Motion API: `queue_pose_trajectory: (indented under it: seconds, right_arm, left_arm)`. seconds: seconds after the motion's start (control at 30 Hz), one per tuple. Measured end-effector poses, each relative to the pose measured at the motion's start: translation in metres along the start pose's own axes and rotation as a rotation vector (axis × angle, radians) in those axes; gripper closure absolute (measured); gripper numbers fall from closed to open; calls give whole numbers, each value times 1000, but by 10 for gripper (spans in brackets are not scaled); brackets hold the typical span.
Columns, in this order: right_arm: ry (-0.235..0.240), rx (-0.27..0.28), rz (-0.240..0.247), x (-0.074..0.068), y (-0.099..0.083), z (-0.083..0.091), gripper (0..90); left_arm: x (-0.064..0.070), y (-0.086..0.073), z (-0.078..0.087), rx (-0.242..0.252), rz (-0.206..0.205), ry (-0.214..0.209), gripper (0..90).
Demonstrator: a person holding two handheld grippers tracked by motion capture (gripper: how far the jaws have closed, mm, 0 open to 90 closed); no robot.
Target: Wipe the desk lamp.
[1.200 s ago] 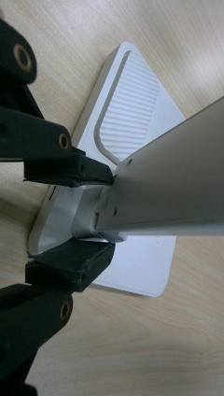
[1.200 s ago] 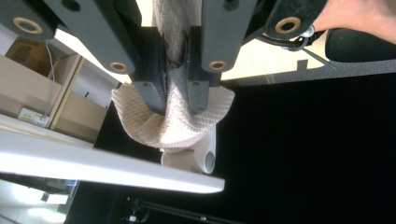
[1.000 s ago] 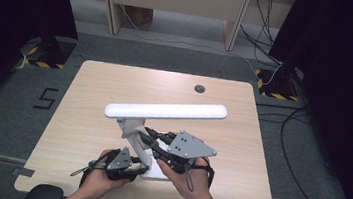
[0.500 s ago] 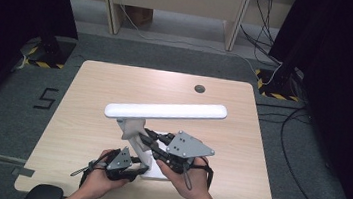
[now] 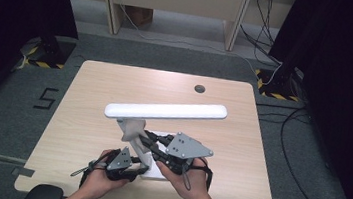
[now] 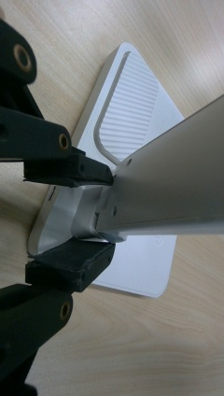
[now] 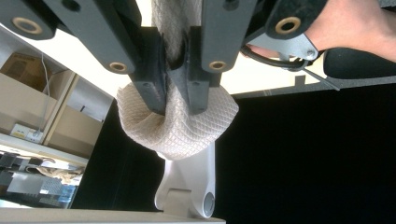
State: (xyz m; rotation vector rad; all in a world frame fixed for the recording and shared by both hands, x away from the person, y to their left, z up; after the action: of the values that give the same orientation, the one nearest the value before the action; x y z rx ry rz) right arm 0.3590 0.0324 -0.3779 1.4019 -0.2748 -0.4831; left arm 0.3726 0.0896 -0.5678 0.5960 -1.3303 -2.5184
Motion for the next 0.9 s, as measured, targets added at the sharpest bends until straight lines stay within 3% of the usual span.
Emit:
queue_pose_trajectory:
  seconds: [0.9]
  right_arm:
    - [4, -34, -26, -1, -17, -5, 810]
  left_arm:
    - [0, 1, 0, -3, -11, 4, 603]
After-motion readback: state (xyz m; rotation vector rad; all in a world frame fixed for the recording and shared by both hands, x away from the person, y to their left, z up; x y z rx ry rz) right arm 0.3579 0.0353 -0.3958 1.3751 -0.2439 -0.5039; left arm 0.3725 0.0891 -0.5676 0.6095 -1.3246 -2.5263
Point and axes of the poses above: each handheld gripper's, and its own axes: z roughly backward along the jaws, y roughly out of its top, x roughly to its right, the point moved 10 cm from there along -z, roughly forward along the jaws, and after that the axes turned 13 degrees about -z, right-handed, at the moved point
